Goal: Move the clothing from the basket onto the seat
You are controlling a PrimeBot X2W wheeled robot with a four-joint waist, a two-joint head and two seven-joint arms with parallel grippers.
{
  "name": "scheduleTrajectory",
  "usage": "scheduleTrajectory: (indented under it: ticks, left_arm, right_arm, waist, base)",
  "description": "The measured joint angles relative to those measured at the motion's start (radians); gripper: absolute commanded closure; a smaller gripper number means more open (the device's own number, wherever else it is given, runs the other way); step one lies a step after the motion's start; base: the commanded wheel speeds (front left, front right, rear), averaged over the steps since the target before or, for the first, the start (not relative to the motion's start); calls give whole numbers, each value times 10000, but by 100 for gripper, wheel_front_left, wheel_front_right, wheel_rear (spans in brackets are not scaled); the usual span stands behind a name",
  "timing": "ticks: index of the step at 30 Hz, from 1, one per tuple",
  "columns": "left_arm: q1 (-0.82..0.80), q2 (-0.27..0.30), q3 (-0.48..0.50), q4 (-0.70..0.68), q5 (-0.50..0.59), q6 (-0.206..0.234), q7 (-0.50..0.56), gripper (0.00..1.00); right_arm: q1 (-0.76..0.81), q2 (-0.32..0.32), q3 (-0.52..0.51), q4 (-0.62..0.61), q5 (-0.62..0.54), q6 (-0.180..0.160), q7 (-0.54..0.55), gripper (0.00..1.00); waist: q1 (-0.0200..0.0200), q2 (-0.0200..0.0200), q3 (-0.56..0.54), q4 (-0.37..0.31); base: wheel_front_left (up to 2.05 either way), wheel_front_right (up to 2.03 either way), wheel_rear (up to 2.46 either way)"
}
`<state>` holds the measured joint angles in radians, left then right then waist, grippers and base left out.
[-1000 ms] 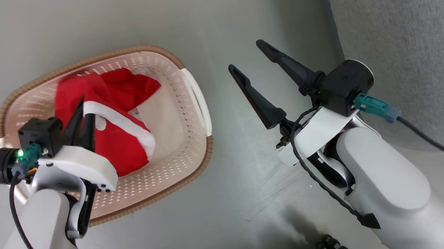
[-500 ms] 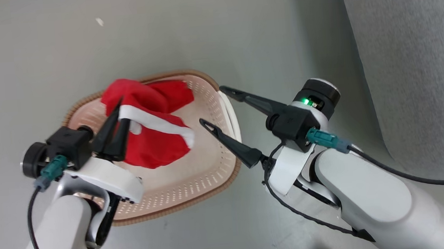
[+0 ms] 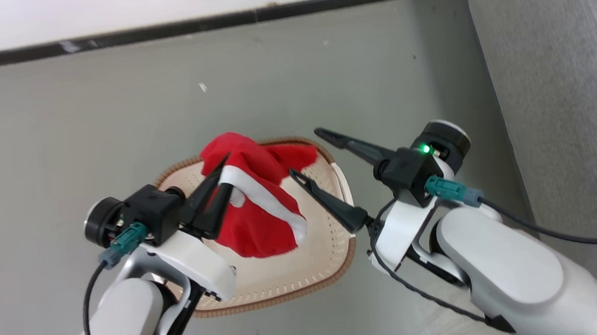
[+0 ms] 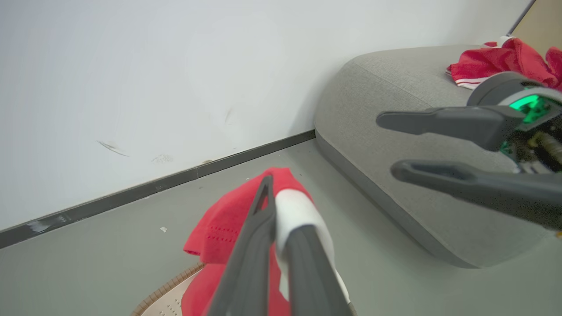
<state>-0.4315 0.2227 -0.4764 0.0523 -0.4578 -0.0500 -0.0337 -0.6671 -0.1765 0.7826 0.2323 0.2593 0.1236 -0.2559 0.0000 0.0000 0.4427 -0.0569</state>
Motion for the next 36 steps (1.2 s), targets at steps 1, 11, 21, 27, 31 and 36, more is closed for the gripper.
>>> scheduleTrajectory:
  ticks: [1, 11, 21, 27, 31, 36]
  left_arm:
    - [0, 0, 0, 0, 0, 0, 0, 100]
    - [33, -301, -585, -385, -71, -157, 535, 100]
    - [33, -491, -940, -1269, -347, -242, 955, 100]
    - [35, -575, -1147, -2004, -454, -247, 1271, 100]
    - [35, -596, -1266, -2510, -604, -293, 1561, 100]
    - [43, -631, -1358, -3022, -807, -318, 1935, 100]
  right_arm:
    - [0, 0, 0, 0, 0, 0, 0, 0]
    - [519, -27, 353, 40, 313, 0, 0, 0]
    - [931, -322, 368, 115, 577, 0, 0, 0]
    - [1366, -431, 282, 284, 711, 0, 0, 0]
    - [1643, -437, 209, 320, 790, 0, 0, 0]
    - [1853, -435, 159, 316, 876, 0, 0, 0]
  waist:
    - [0, 0, 0, 0]
    - [0, 0, -1058, 430]
    - [0, 0, -1924, 753]
    - [0, 0, -2351, 923]
    - [0, 0, -2599, 1029]
    - [0, 0, -2863, 1142]
  base:
    - [0, 0, 0]
    - [0, 0, 0]
    - [0, 0, 0]
    - [0, 0, 0]
    - [0, 0, 0]
    - [0, 0, 0]
